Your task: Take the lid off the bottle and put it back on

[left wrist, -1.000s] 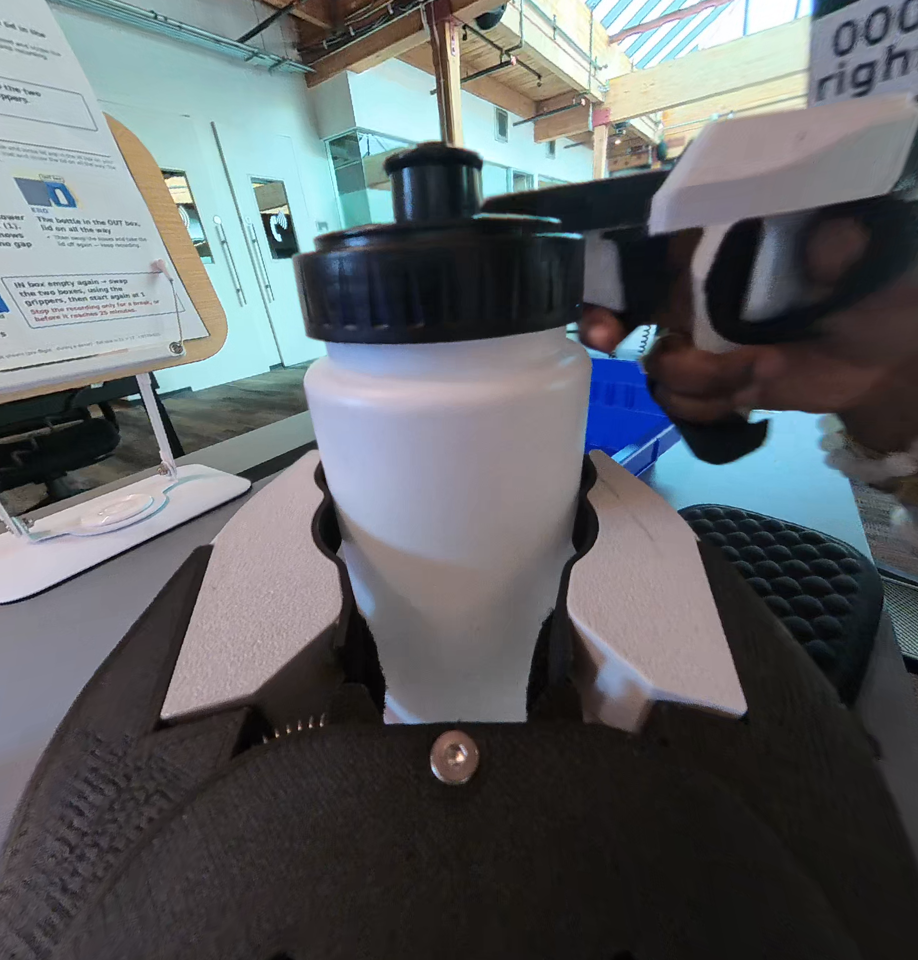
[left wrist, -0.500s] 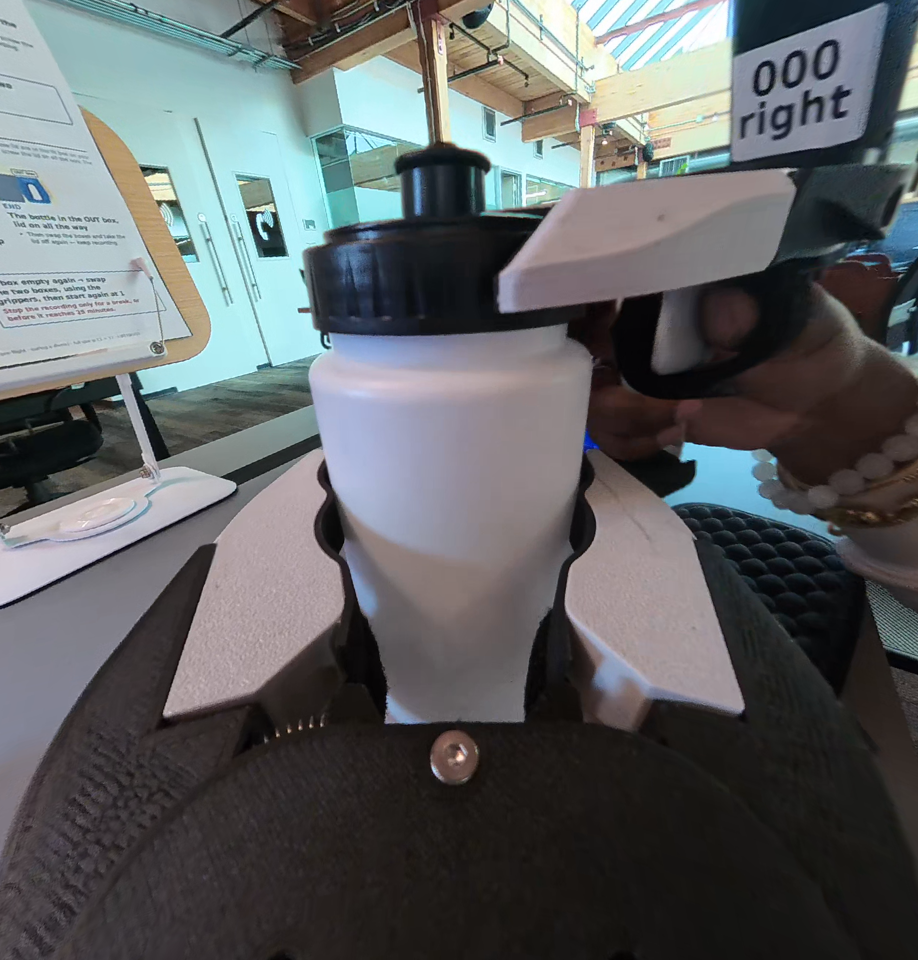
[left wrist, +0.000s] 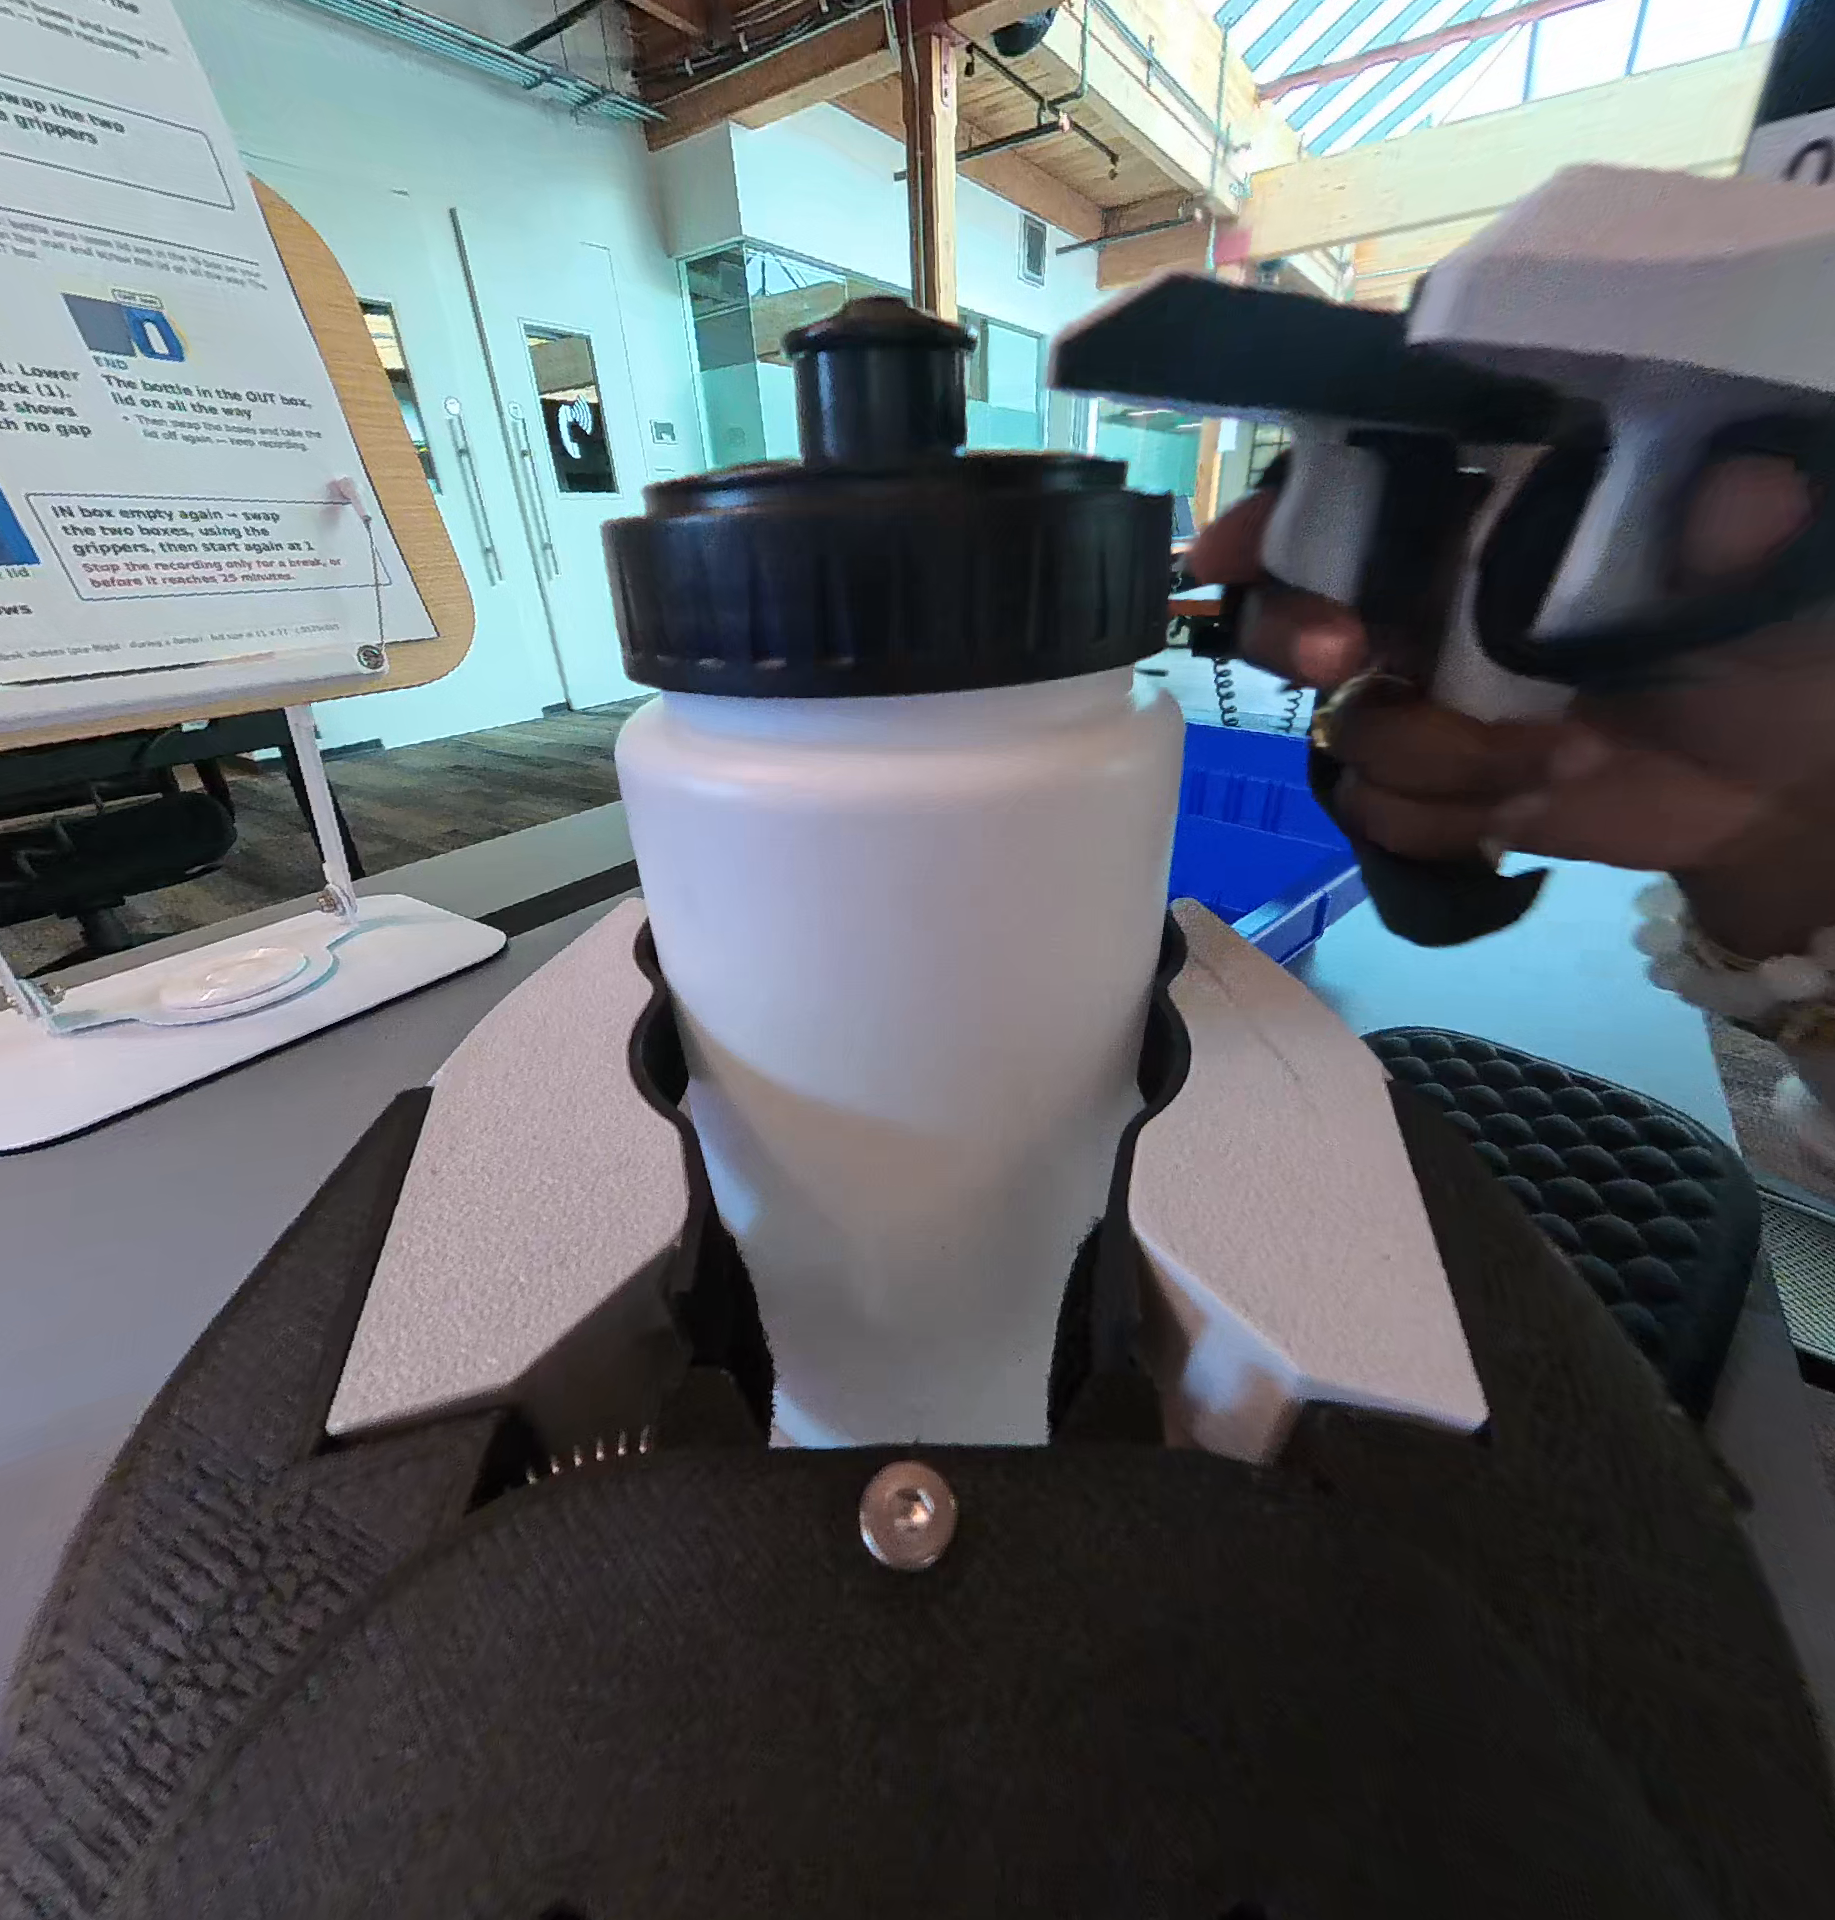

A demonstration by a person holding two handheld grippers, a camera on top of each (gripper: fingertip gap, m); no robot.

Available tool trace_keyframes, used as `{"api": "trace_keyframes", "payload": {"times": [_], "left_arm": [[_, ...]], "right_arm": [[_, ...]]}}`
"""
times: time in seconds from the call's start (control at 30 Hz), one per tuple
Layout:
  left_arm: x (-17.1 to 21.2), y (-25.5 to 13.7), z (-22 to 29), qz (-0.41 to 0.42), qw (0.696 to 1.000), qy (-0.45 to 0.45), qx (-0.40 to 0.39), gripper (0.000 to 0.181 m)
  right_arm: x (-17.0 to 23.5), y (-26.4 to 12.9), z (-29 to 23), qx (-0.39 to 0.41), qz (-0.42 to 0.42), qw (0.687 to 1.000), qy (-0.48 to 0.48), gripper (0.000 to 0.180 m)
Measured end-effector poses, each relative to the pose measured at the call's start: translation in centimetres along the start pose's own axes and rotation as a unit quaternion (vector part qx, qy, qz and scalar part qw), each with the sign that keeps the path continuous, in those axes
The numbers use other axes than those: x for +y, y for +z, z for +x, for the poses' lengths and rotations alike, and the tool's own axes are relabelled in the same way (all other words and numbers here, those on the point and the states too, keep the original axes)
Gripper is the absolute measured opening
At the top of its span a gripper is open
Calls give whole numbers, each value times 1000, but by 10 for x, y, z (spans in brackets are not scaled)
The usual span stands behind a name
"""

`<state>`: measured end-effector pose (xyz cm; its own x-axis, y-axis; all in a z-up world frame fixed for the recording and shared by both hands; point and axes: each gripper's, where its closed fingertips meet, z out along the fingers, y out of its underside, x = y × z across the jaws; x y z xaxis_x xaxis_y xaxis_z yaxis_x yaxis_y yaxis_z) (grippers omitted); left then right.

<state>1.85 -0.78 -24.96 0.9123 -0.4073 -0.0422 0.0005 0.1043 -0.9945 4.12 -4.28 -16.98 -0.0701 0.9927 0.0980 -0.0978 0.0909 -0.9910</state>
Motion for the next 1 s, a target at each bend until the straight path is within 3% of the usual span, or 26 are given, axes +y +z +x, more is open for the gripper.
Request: {"api": "trace_keyframes", "payload": {"times": [0.17, 0.23, 0.27, 0.37, 0.5, 0.57, 0.63, 0.77, 0.83, 0.9, 1.0], "left_arm": [[0, 0, 1, 2, 1000, -1, 5, 87], [-1, -1, 2, 4, 1000, 0, 7, 87], [-1, -1, 2, 5, 1000, 0, 6, 87], [-1, -1, 2, 4, 1000, 3, 5, 87], [0, 1, 3, 0, 1000, 10, 1, 87], [-1, 0, 5, 3, 1000, 16, 4, 87], [-1, -1, 5, 4, 1000, 12, 8, 87], [-1, -1, 9, 1, 999, -1, 33, 87], [-1, -1, 10, 1, 999, 1, 35, 87], [0, -1, 10, 0, 999, 1, 35, 87], [0, -1, 10, 0, 999, 0, 32, 87]], "right_arm": [[22, 29, 6, -72, -67, 995, 7, 84], [27, 38, 5, -91, -78, 993, -4, 82], [28, 40, 4, -94, -75, 993, -12, 72], [27, 39, 5, -68, -66, 995, -16, 69], [30, 34, 9, 56, -76, 996, 5, 68], [31, 30, 5, 84, -95, 991, -38, 70], [29, 29, -1, 39, -103, 992, -56, 78], [22, 29, -2, -126, -91, 987, 26, 93], [21, 32, 3, -166, -86, 981, 45, 83], [25, 34, -1, -187, -86, 978, 24, 72], [31, 37, 1, -137, -77, 987, -19, 71]]}}
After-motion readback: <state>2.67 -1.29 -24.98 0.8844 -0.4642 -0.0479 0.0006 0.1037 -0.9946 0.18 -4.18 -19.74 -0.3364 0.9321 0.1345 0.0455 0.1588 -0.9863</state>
